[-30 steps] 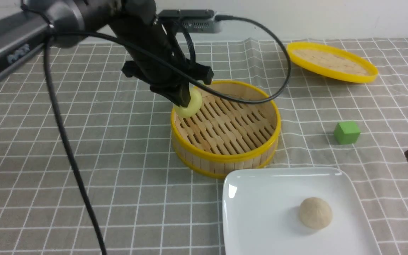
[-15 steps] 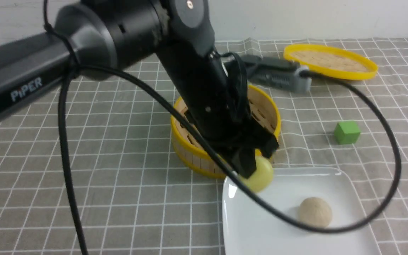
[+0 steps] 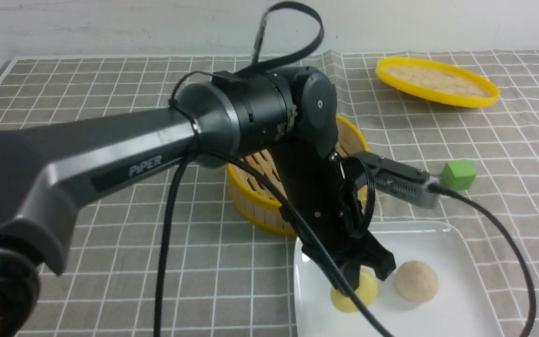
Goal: Put the steamed buns into the plate on the grey tablecloth.
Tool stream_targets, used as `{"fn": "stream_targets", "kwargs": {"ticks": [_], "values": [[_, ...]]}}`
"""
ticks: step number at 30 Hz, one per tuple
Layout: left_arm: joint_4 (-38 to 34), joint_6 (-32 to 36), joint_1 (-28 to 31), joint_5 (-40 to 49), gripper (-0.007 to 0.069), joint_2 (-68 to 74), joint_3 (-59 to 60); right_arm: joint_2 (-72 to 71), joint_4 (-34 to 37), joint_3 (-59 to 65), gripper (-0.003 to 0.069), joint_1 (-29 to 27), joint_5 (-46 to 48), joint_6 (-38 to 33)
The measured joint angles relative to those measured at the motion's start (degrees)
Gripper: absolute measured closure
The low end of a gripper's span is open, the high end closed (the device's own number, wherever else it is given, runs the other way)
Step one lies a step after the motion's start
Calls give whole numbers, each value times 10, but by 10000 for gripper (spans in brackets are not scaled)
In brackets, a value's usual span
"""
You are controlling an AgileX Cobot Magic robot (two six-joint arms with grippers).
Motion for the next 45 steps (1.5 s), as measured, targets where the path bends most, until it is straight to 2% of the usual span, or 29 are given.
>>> {"fn": "stream_targets", "kwargs": {"ticks": [4, 8, 9, 10, 12, 15, 18, 20, 23, 26, 27, 28, 31, 33, 35, 45], "values": [[6, -25, 0, -16, 517, 20, 0, -27, 2, 10, 577, 0, 1, 5], [8, -43, 0, -36, 344, 23, 0, -66, 2, 14, 595, 0, 1, 17], [8, -43, 0, -36, 336, 23, 0, -68, 2, 14, 601, 0, 1, 17], [10, -45, 0, -39, 271, 23, -1, -84, 2, 14, 637, 0, 1, 18], [11, -45, 0, -37, 207, 23, -8, -105, 2, 14, 666, 0, 1, 22], [17, -54, 0, -32, 146, 22, -28, -142, -4, 14, 676, 0, 1, 31], [47, -81, 0, -22, 135, 14, -64, -185, -34, 14, 676, 0, 2, 39], [74, -99, 0, -15, 148, 6, -88, -223, -61, 21, 676, 0, -3, 43], [140, -137, 0, 4, 218, -16, -136, -285, -107, 70, 673, 0, -95, 47], [189, -177, 0, 12, 336, -34, -168, -329, -144, 146, 672, 0, -227, 48], [194, -184, 0, 13, 364, -36, -172, -333, -145, 151, 672, 0, -235, 48], [204, -198, 1, 16, 430, -41, -179, -342, -157, 189, 671, 0, -295, 48], [206, -206, 1, 17, 512, -41, -181, -343, -164, 226, 669, 0, -355, 48], [206, -209, 1, 23, 596, -41, -182, -343, -165, 253, 669, 0, -397, 48], [206, -209, 1, 25, 622, -41, -182, -343, -166, 263, 668, 0, -416, 48], [212, -210, 1, 25, 622, -41, -182, -343, -167, 264, 664, 0, -429, 49]]}}
